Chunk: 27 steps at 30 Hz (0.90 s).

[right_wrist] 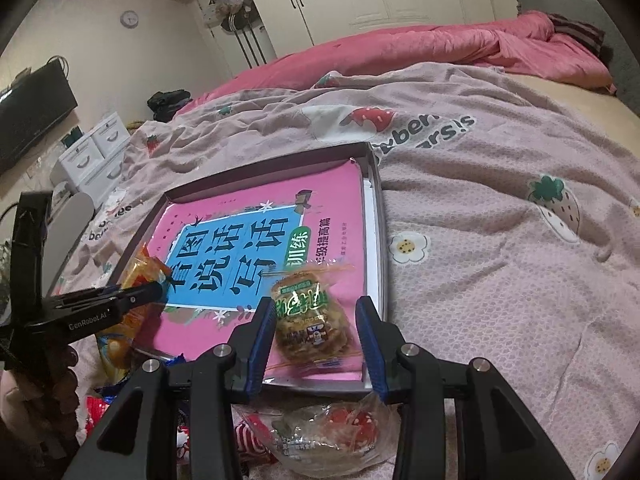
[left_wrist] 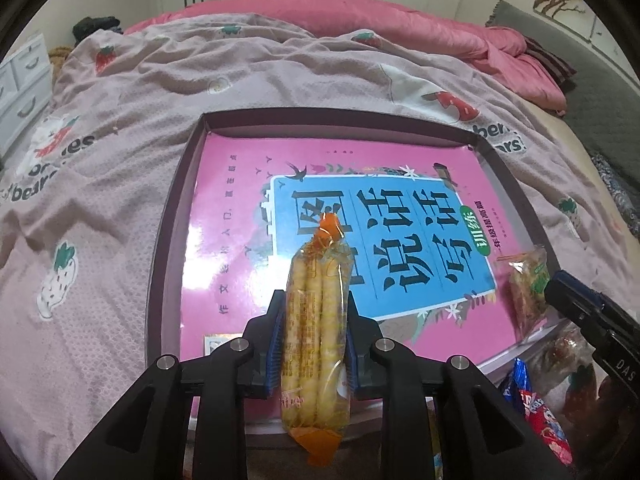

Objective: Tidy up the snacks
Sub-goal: 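Lift and carry both held snack bags over the tray with both tools, then open the left tool onto the book while the right tool releases its pastry bag beside it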

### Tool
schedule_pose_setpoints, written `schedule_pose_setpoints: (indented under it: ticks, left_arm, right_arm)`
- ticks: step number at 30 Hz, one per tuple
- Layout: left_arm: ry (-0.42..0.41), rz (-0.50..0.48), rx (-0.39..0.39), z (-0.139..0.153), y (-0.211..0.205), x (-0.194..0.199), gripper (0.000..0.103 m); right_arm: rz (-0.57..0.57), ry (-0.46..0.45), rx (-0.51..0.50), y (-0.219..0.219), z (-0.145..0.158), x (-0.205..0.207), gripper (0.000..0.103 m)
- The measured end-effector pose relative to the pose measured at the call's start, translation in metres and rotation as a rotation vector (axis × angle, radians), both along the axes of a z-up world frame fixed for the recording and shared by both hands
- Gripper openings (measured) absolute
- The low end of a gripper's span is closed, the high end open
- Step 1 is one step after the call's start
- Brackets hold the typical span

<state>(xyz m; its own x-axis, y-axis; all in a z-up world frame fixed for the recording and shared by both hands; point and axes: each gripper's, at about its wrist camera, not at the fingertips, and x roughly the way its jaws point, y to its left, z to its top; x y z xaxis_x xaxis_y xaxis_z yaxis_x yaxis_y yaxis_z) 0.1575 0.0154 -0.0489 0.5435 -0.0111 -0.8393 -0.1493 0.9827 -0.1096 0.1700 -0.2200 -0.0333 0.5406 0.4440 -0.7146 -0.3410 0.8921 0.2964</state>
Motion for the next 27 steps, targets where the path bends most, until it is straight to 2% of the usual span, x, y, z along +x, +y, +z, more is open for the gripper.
schedule_pose_setpoints:
  ticks: [4,8,13,14,15,16,22,25,27]
  left_arm:
    - [0.001,-0.010,-0.019,-0.001,0.002,0.000,0.030]
    - [0.004,-0.005,-0.027,-0.002,0.003,0.002,0.039]
    - [-0.009,0.012,-0.024,0.000,0.008,0.004,0.040]
    - [-0.009,0.015,-0.023,0.001,0.009,0.004,0.043]
    - [-0.007,0.020,-0.020,0.002,0.009,0.004,0.051]
    - [-0.007,0.024,-0.021,0.002,0.010,0.003,0.055]
    - [-0.031,0.026,-0.024,0.013,0.010,-0.001,0.056]
    - [-0.037,0.013,-0.052,0.016,0.008,-0.005,0.063]
    - [-0.045,0.006,-0.076,0.018,0.008,-0.008,0.066]
  right_arm:
    - [0.002,-0.018,-0.014,-0.001,0.002,-0.005,0.042]
    - [0.002,-0.017,-0.024,0.002,0.001,-0.001,0.042]
    - [0.018,-0.025,-0.062,0.009,0.000,-0.001,0.042]
    - [0.017,-0.029,-0.067,0.009,0.001,-0.001,0.042]
    - [0.019,-0.029,-0.062,0.009,0.001,-0.001,0.042]
    - [0.018,-0.030,-0.058,0.008,0.001,-0.001,0.042]
    - [0.018,-0.037,-0.046,0.006,0.005,-0.002,0.042]
    - [0.020,-0.047,-0.048,0.006,0.007,-0.004,0.048]
    - [0.023,-0.052,-0.050,0.007,0.009,-0.005,0.049]
